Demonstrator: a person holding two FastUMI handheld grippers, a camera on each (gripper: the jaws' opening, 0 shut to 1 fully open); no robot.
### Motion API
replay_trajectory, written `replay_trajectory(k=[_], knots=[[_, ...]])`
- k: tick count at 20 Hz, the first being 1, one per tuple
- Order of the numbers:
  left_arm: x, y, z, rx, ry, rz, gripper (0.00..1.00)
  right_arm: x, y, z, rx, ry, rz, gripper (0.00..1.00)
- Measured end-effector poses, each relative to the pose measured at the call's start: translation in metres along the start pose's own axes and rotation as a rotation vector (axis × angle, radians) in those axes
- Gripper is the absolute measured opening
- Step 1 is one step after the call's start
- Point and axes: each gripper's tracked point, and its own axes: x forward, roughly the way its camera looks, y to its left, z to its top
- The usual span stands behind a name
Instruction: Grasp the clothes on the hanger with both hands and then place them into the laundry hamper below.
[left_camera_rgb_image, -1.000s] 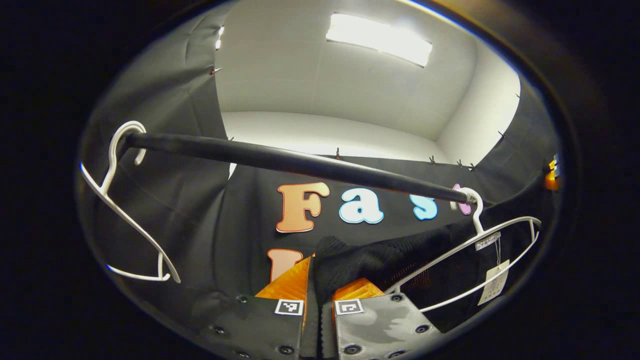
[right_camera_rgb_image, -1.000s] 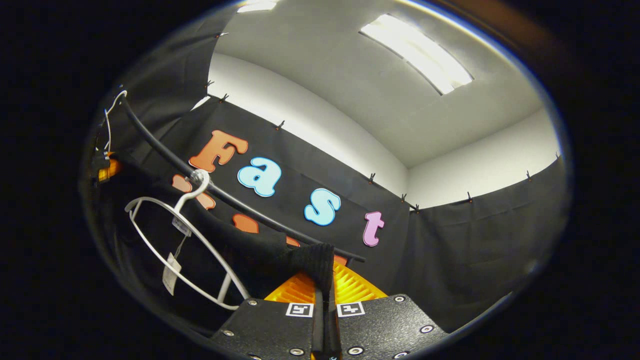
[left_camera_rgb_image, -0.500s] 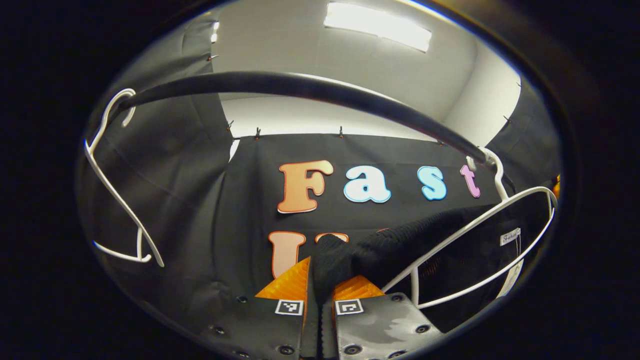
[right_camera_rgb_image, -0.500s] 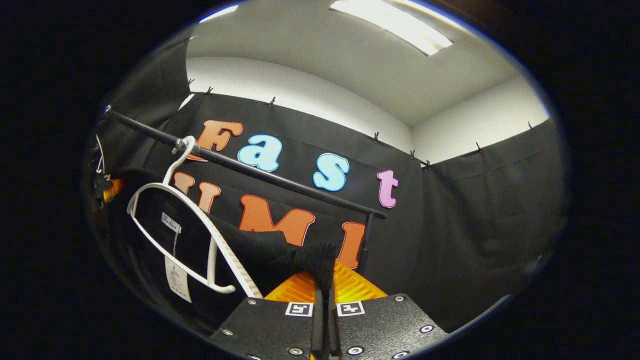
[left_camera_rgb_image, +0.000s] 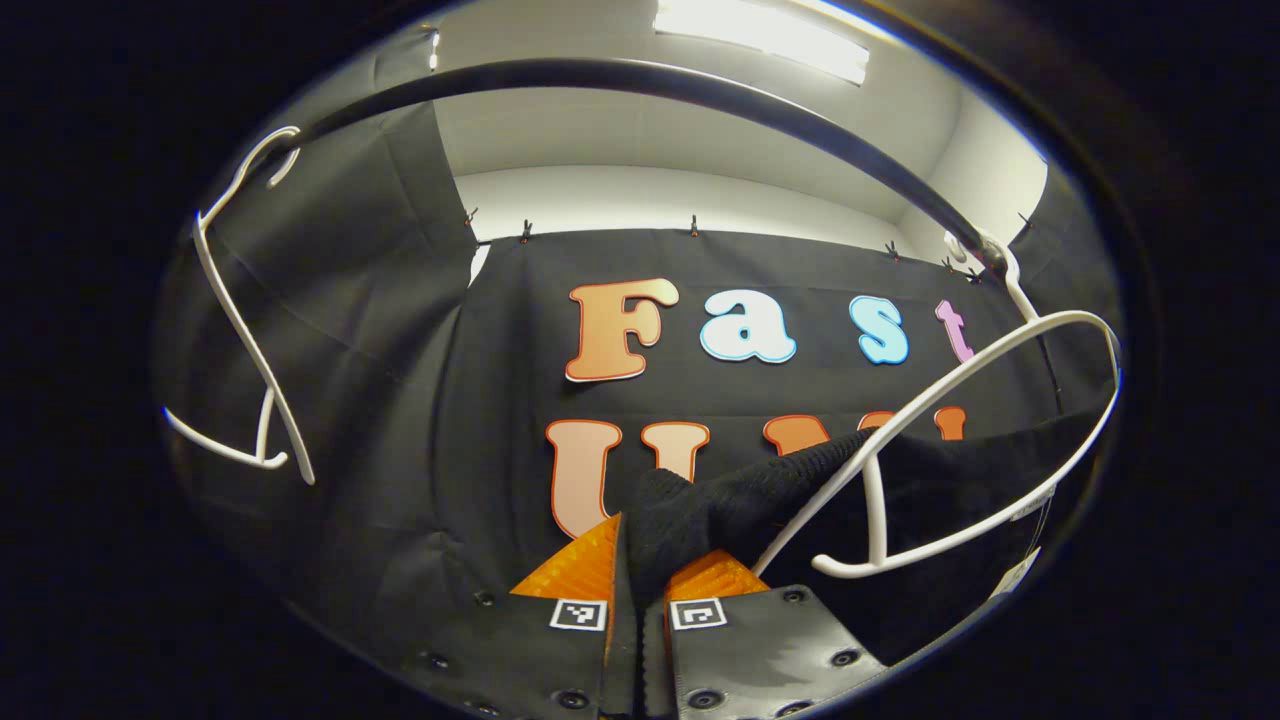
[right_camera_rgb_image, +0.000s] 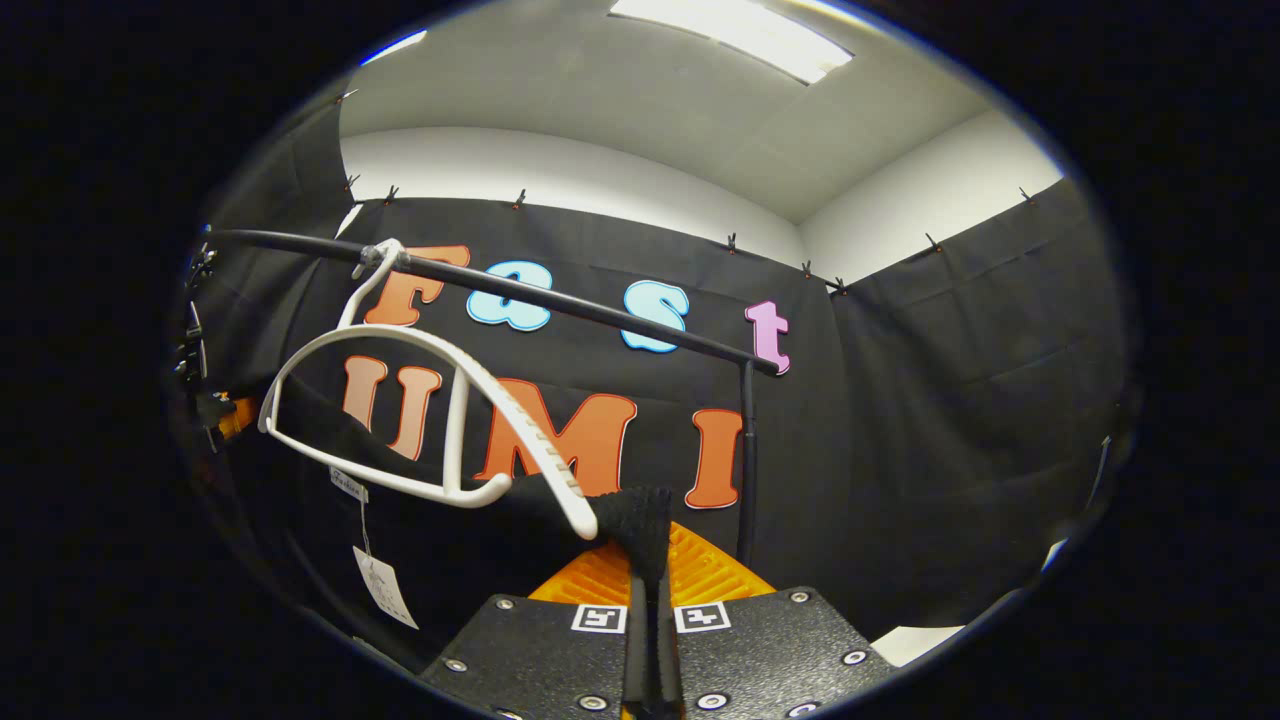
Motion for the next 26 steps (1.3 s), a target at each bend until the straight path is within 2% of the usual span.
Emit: replay_trajectory(k=[6, 10, 15, 19, 26], knots=[[-0.017, 0.017, -0.047, -0.011, 0.100, 0.044, 0.09, -0.010, 0.027, -0.022, 0.013, 0.022, 0.023, 0.03], [-0.037, 0.031, -0.058, -0.012, 0.136, 0.057, 0.09, -0.035, 0.046, -0.027, 0.030, 0.034, 0.055, 0.03], [-0.076, 0.044, -0.062, 0.003, 0.165, 0.052, 0.10, -0.072, 0.079, -0.013, 0.028, 0.022, 0.123, 0.03], [-0.108, 0.031, -0.059, 0.039, 0.173, -0.001, 0.10, -0.094, 0.111, -0.007, 0.048, 0.037, 0.190, 0.03], [-0.157, -0.002, -0.081, -0.016, 0.288, -0.105, 0.10, -0.131, 0.167, -0.032, 0.084, 0.120, 0.308, 0.04]])
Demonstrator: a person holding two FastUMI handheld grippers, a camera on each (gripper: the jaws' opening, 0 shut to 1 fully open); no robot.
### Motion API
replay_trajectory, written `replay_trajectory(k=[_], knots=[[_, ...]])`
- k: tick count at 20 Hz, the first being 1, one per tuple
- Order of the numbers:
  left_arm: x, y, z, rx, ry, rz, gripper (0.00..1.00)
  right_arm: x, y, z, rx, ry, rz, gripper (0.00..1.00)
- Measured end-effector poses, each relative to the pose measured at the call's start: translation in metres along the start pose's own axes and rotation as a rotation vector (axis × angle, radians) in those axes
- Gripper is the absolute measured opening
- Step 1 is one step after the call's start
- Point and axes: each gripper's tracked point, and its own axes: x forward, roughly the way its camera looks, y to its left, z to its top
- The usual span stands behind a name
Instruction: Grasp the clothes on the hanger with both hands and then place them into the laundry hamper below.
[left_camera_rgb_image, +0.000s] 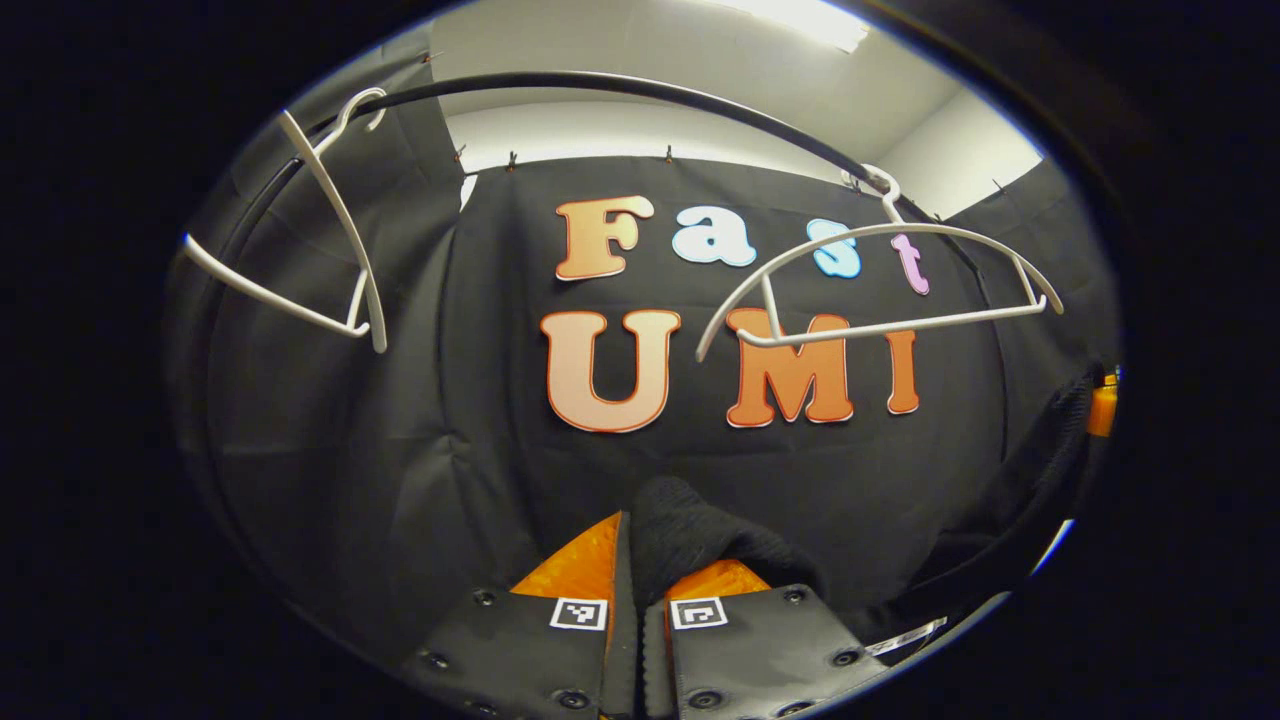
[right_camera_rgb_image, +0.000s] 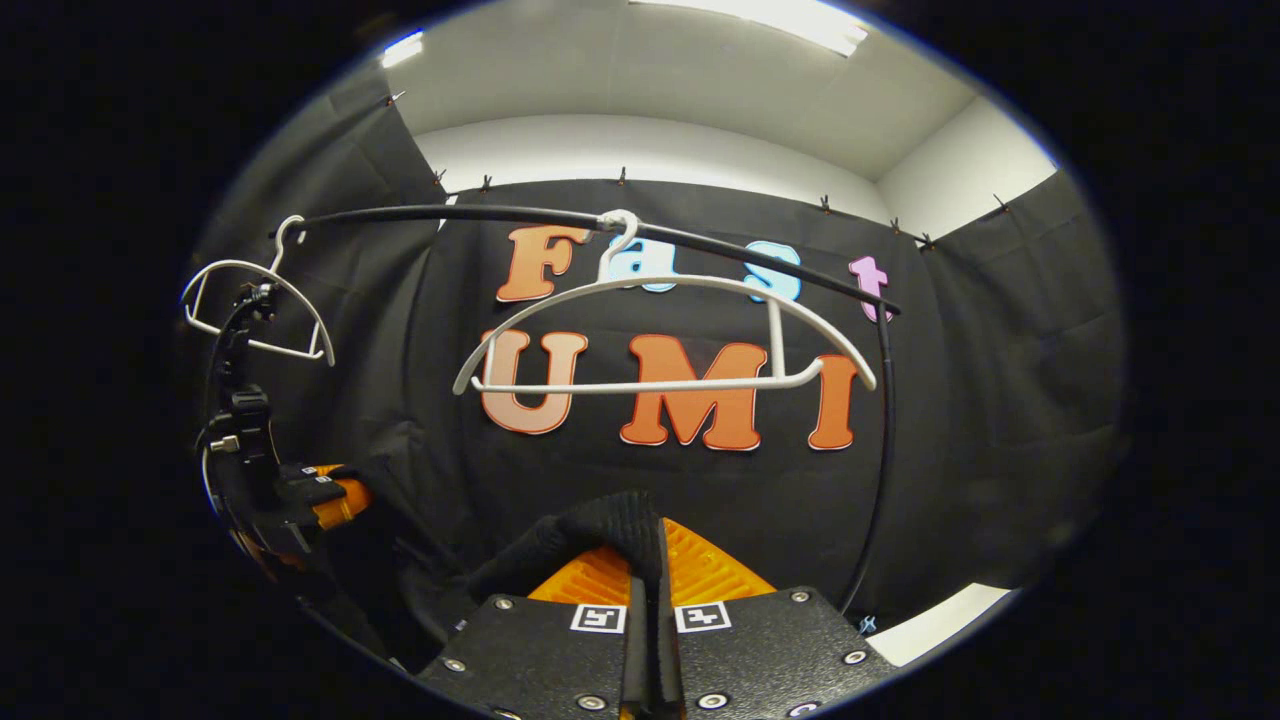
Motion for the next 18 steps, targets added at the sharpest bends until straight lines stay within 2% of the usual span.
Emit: replay_trajectory(k=[4, 7, 12, 14, 18], knots=[[-0.014, -0.032, -0.030, -0.010, 0.102, -0.102, 0.09, 0.000, 0.029, -0.024, 0.030, 0.056, 0.046, 0.04], [-0.029, -0.061, -0.070, -0.043, 0.212, -0.187, 0.09, -0.002, 0.052, -0.058, 0.018, 0.115, 0.073, 0.04], [-0.062, -0.087, -0.160, 0.006, 0.444, -0.258, 0.10, -0.014, 0.066, -0.157, 0.043, 0.324, 0.077, 0.06], [-0.074, -0.083, -0.191, 0.028, 0.534, -0.236, 0.09, -0.020, 0.065, -0.192, 0.083, 0.402, 0.069, 0.06], [-0.094, -0.077, -0.239, 0.017, 0.681, -0.210, 0.10, -0.036, 0.062, -0.234, 0.104, 0.519, 0.045, 0.10]])
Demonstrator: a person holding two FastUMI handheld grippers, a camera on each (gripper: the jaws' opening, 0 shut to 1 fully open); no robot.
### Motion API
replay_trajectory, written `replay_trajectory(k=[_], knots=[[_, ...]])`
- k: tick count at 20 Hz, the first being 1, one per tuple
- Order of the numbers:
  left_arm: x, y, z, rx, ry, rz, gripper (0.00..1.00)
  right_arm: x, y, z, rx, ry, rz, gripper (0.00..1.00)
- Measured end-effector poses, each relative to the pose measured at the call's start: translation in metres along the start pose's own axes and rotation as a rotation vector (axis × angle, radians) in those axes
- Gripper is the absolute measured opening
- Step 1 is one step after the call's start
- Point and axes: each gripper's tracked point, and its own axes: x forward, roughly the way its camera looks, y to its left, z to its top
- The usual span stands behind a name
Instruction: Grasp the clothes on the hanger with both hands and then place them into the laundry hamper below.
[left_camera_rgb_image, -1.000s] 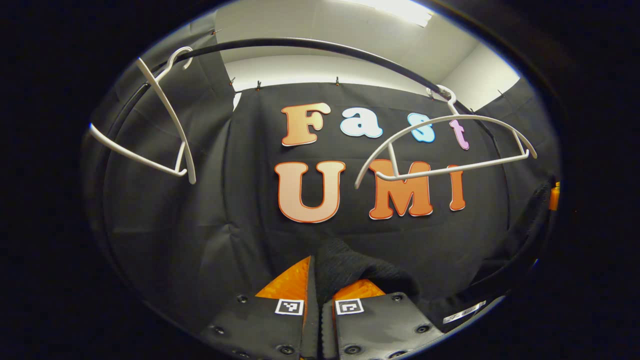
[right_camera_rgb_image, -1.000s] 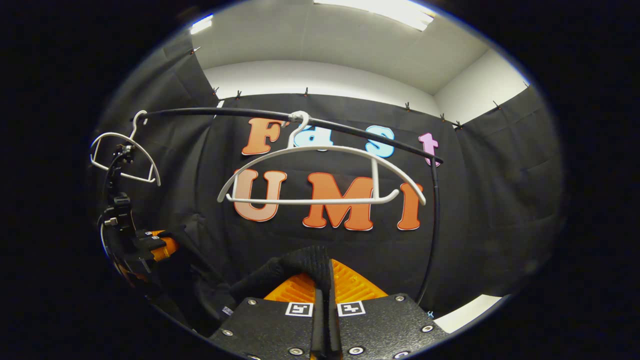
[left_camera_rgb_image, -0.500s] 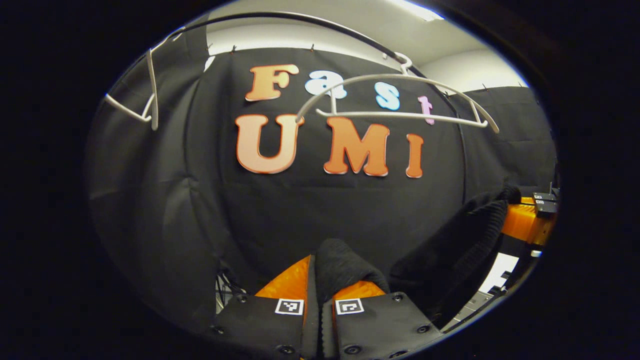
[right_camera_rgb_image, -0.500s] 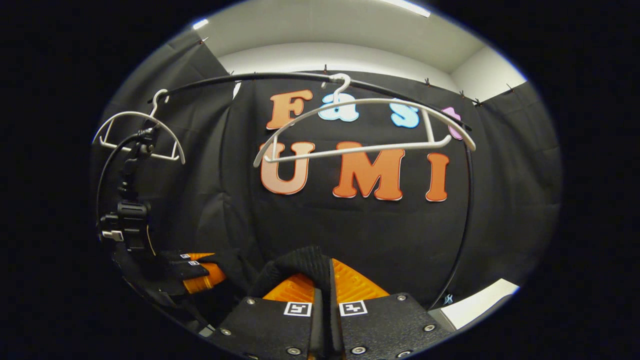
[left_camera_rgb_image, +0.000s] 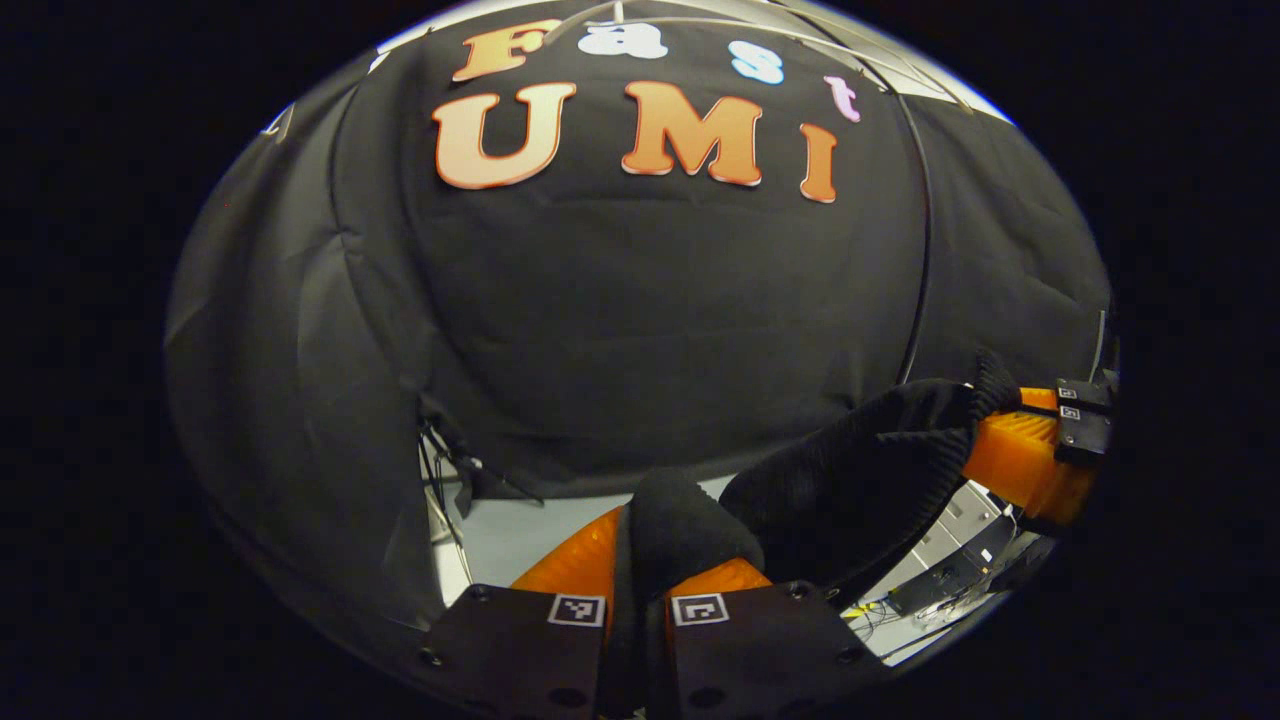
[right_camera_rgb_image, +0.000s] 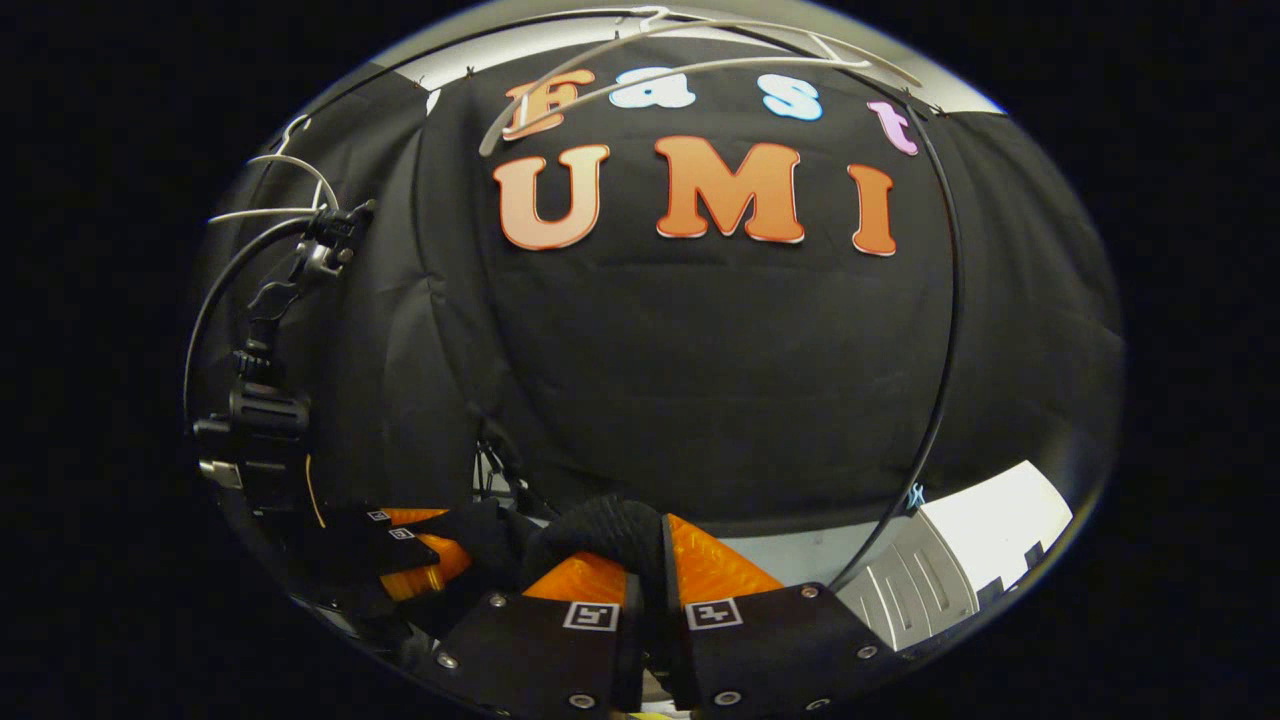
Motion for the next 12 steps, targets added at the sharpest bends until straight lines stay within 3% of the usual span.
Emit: replay_trajectory(k=[7, 10, 11, 12], knots=[[0.015, 0.005, -0.069, -0.028, 0.165, -0.007, 0.14, 0.009, 0.005, -0.065, -0.007, 0.153, 0.001, 0.10], [0.017, 0.012, -0.092, 0.007, 0.228, 0.009, 0.35, 0.003, -0.002, -0.095, -0.030, 0.217, -0.012, 0.22], [0.018, 0.012, -0.099, 0.004, 0.251, 0.010, 0.37, 0.001, -0.003, -0.103, -0.036, 0.234, -0.014, 0.24], [0.016, 0.012, -0.108, -0.003, 0.277, 0.006, 0.33, 0.000, -0.003, -0.114, -0.041, 0.260, -0.015, 0.32]])
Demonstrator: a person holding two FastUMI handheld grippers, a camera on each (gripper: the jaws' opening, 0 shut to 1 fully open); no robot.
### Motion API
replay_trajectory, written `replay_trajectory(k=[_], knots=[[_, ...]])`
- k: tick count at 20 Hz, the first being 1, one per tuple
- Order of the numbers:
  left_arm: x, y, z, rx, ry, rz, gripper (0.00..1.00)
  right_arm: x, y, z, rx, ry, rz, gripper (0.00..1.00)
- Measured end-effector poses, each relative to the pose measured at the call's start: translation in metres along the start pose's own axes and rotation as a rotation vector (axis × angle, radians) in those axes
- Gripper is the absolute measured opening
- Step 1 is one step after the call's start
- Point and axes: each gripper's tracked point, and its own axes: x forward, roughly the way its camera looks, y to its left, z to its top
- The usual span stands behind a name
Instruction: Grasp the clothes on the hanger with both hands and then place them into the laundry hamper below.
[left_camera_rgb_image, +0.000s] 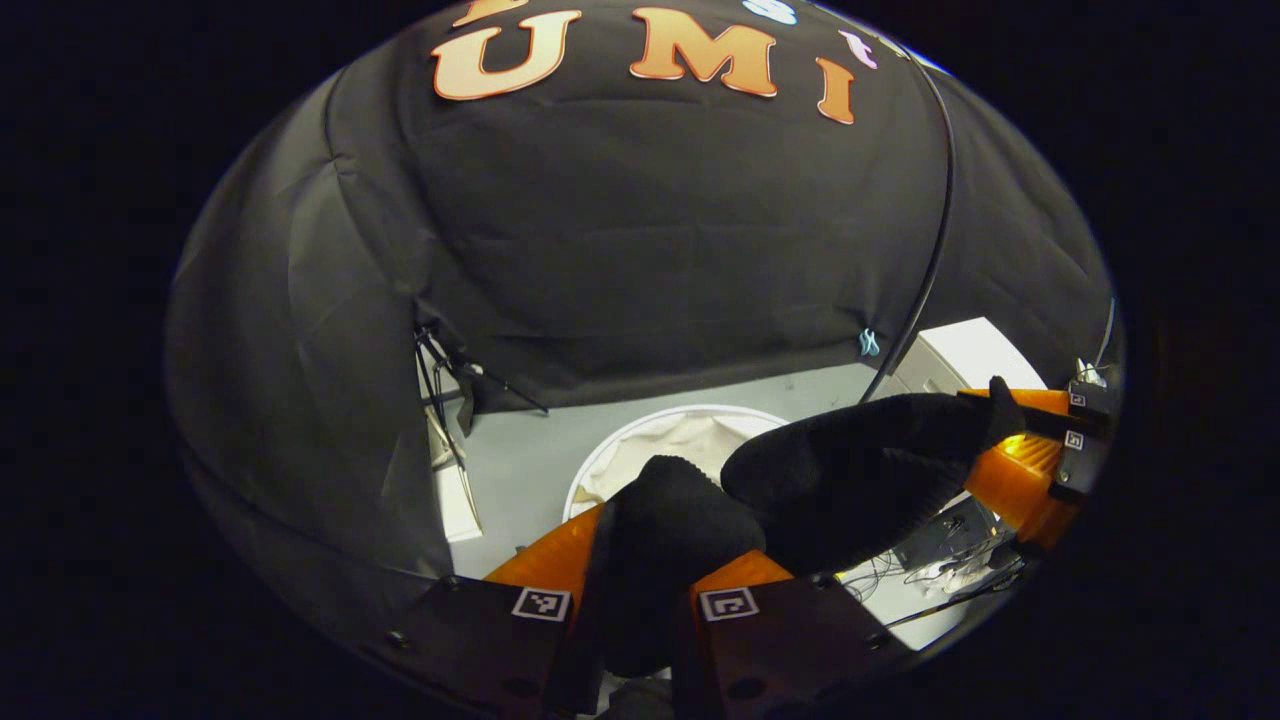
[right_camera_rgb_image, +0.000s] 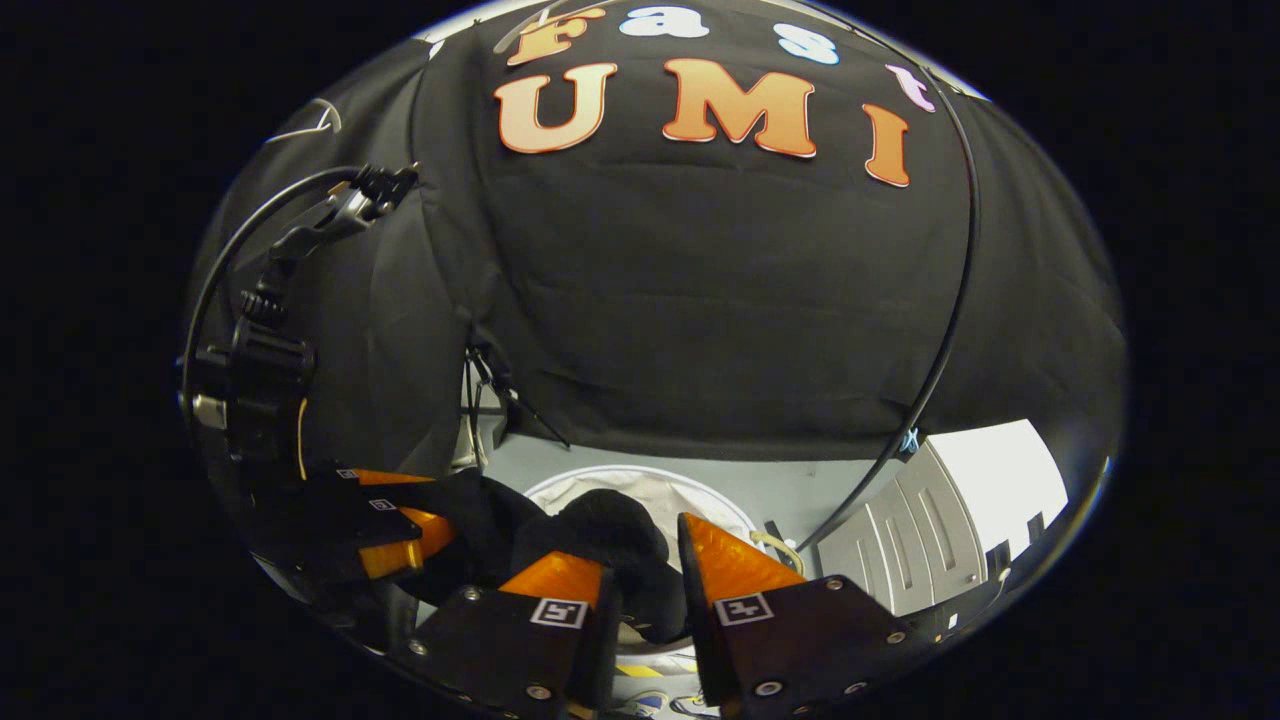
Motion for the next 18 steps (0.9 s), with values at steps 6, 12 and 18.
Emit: replay_trajectory(k=[6, 12, 18], knots=[[0.007, 0.024, -0.030, -0.036, 0.061, 0.063, 1.00, 0.009, -0.006, -0.035, 0.030, 0.098, -0.006, 0.70], [-0.001, 0.031, -0.035, -0.048, 0.048, 0.050, 1.00, -0.001, -0.016, -0.035, 0.034, 0.099, -0.038, 0.85], [-0.024, 0.032, -0.020, -0.072, -0.021, 0.047, 0.99, -0.017, -0.025, -0.035, 0.065, 0.095, -0.073, 0.88]])
